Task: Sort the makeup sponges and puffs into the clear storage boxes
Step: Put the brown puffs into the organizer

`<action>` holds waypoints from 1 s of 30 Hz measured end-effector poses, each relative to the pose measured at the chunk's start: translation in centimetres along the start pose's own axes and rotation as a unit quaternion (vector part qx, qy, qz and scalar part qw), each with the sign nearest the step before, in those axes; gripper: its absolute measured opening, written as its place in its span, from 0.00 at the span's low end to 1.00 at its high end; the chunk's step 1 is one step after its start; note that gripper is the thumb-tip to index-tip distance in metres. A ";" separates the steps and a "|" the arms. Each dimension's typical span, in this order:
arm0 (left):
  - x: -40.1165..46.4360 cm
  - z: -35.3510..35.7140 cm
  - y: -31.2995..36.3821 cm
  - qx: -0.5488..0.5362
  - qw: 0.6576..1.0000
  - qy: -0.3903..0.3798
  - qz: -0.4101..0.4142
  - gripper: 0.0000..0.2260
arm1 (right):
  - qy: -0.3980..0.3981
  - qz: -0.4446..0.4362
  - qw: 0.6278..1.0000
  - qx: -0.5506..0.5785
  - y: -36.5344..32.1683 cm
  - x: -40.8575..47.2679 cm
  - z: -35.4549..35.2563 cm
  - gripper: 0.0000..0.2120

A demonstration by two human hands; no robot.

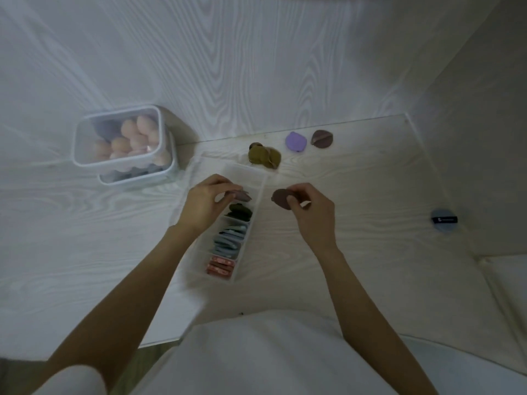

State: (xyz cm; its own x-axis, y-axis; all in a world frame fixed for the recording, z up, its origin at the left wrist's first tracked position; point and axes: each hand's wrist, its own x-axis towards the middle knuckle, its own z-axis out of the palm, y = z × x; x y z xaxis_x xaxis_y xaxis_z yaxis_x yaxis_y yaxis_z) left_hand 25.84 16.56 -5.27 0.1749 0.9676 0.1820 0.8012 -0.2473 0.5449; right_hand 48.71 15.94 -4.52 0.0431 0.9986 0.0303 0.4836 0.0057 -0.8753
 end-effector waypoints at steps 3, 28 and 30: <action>0.6 0.2 0.5 0.049 0.995 -0.073 0.040 0.08 | 0.003 -0.011 1.000 0.017 -1.1 0.2 0.6 0.07; -0.2 1.4 -0.9 0.119 0.989 -0.058 0.058 0.05 | -0.142 -0.068 0.964 -0.215 -2.0 3.0 6.2 0.07; -0.1 1.4 -0.7 0.114 0.990 -0.061 0.056 0.04 | -0.139 -0.048 0.978 -0.148 -1.6 3.4 4.9 0.06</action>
State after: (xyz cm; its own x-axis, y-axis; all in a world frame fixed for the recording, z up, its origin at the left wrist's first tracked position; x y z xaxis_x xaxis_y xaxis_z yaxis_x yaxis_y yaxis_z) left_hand 26.10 16.73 -6.82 0.3263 0.9371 0.1238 0.8785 -0.3489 0.3263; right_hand 43.76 19.54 -5.39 -0.2343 0.9702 -0.0619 0.7076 0.1266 -0.6952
